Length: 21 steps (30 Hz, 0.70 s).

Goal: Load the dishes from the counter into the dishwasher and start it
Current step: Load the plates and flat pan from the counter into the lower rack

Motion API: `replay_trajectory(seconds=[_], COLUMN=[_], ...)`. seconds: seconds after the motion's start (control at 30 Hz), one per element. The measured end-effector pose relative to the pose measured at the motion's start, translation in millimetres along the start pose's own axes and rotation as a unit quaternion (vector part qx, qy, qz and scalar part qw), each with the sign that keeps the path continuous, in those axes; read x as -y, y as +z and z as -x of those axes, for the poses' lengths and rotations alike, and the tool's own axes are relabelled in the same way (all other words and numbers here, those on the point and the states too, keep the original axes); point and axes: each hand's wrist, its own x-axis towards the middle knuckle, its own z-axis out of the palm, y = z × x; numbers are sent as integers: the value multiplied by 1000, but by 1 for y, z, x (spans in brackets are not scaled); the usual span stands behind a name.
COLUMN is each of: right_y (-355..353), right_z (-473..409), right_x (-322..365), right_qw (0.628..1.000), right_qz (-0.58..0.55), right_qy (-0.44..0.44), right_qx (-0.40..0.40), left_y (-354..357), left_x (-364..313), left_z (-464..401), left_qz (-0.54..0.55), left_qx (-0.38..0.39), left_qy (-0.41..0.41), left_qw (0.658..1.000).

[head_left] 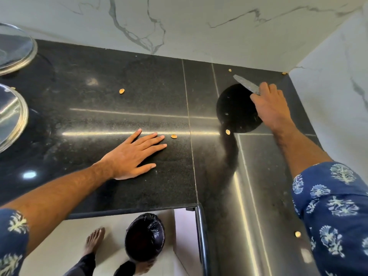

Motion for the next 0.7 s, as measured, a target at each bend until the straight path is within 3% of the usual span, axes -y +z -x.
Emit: replay_trajectory(seconds=[0.3, 0.43, 0.6, 0.67, 0.7], right_y=[-95, -141, -204, -231, -243], right_z=[76, 144, 243, 284, 303], right_x=[37, 92, 178, 213, 230], right_qw=[998, 994, 988, 983, 982], right_qz=[-11, 24, -26, -34, -31], right_qy=[-50, -16, 99, 143, 152], right_qx=[-42, -106, -119, -112, -111], left_y=[5, 1, -15, -33, -43], left_x=[5, 13, 6, -13, -26], left_z=[1, 1, -2, 5, 11], left_qz=[35, 179, 385, 492, 563], left_qx=[-38, -57, -35, -30, -13], left_qy=[24, 42, -16, 4, 15], left_qw=[998, 981, 922, 870, 827])
